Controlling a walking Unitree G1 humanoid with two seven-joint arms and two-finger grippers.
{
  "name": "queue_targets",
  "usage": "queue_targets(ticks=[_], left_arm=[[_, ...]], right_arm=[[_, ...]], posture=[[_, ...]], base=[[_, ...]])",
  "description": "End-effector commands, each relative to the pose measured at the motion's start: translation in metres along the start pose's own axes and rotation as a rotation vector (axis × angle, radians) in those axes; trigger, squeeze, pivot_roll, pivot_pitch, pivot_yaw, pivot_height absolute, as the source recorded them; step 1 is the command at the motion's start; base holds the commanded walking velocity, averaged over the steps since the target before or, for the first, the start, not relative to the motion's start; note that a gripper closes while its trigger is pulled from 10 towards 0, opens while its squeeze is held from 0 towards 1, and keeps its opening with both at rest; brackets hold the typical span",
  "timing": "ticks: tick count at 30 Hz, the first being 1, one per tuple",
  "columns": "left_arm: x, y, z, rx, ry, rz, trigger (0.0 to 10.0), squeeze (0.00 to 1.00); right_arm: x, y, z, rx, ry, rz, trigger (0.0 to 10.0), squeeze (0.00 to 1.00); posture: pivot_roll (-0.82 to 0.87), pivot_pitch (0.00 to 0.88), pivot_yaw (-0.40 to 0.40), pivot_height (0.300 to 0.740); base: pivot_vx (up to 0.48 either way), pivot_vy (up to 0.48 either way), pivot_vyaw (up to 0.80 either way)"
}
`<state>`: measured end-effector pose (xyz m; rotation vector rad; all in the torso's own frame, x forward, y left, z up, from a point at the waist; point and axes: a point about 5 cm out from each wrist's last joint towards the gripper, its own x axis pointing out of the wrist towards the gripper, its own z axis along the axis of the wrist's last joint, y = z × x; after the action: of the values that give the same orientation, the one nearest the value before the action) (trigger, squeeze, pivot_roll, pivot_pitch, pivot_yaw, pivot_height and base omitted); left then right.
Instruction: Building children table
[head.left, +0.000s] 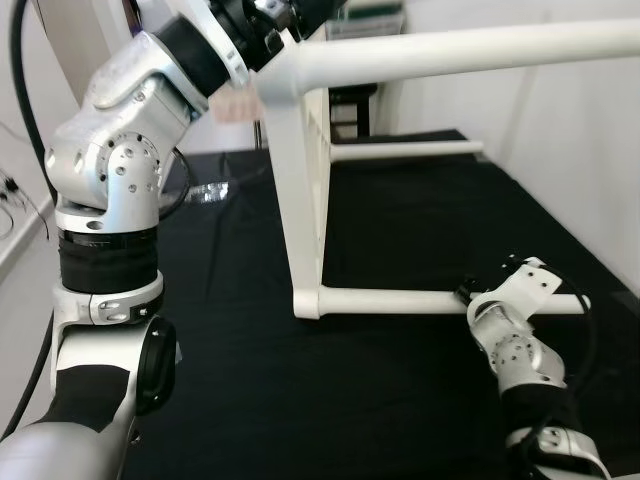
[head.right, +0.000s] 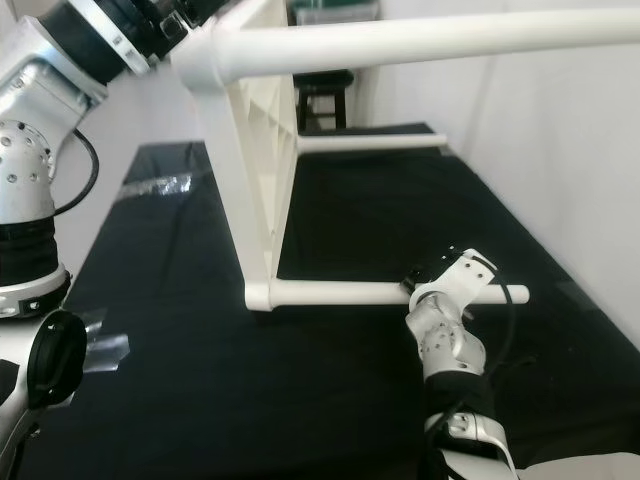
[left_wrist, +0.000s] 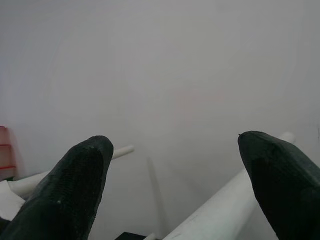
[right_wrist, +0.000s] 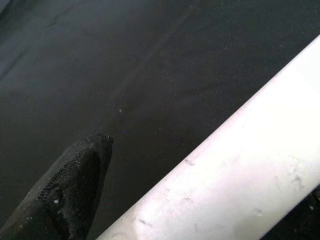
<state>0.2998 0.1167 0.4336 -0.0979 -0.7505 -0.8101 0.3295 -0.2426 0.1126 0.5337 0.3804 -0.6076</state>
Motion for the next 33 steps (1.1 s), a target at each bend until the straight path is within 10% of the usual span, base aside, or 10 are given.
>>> queue_targets(ticks=[1, 14, 21, 22, 24, 25, 33], left_arm=[[-0.004, -0.001, 0.002, -0.005, -0.003, 0.0, 10.0, 0.97], [-0.014, -0.006, -0.01, -0.042, 0.018, 0.002, 10.0, 0.94], [-0.016, -0.014, -0.016, -0.062, 0.025, -0.022, 10.0, 0.73], [-0.017, -0.016, -0.017, -0.071, 0.026, -0.032, 10.0, 0.32], [-0.017, -0.016, -0.018, -0.076, 0.026, -0.036, 10.0, 0.32], [-0.017, -0.016, -0.018, -0.085, 0.024, -0.047, 10.0, 0.0], [-0.027, -0.03, -0.034, -0.163, 0.087, -0.21, 10.0, 0.0]], right_arm=[[-0.002, -0.021, -0.033, -0.044, 0.137, -0.067, 10.0, 1.0], [-0.078, -0.019, 0.0, 0.281, -0.064, 0.353, 10.0, 1.0], [-0.085, -0.051, 0.024, 0.251, -0.187, 0.27, 10.0, 0.98], [-0.094, -0.064, 0.031, 0.266, -0.215, 0.281, 10.0, 0.04], [-0.098, -0.067, 0.033, 0.274, -0.223, 0.296, 10.0, 0.04], [-0.107, -0.065, 0.036, 0.27, -0.246, 0.369, 10.0, 0.0], [-0.12, -0.026, 0.061, 0.035, -0.39, 0.613, 10.0, 0.0]], posture=[[-0.03, 0.062, 0.008, 0.74], [-0.07, 0.059, 0.02, 0.74], [-0.09, 0.052, 0.029, 0.74], [-0.1, 0.055, 0.034, 0.74], [-0.1, 0.055, 0.034, 0.74], [-0.11, 0.056, 0.036, 0.74], [-0.11, 0.06, 0.038, 0.74]], base=[[0.0, 0.0, 0.0], [0.0, 0.0, 0.0], [0.0, 0.0, 0.0], [0.0, 0.0, 0.0], [0.0, 0.0, 0.0], [0.0, 0.0, 0.0], [0.0, 0.0, 0.0]])
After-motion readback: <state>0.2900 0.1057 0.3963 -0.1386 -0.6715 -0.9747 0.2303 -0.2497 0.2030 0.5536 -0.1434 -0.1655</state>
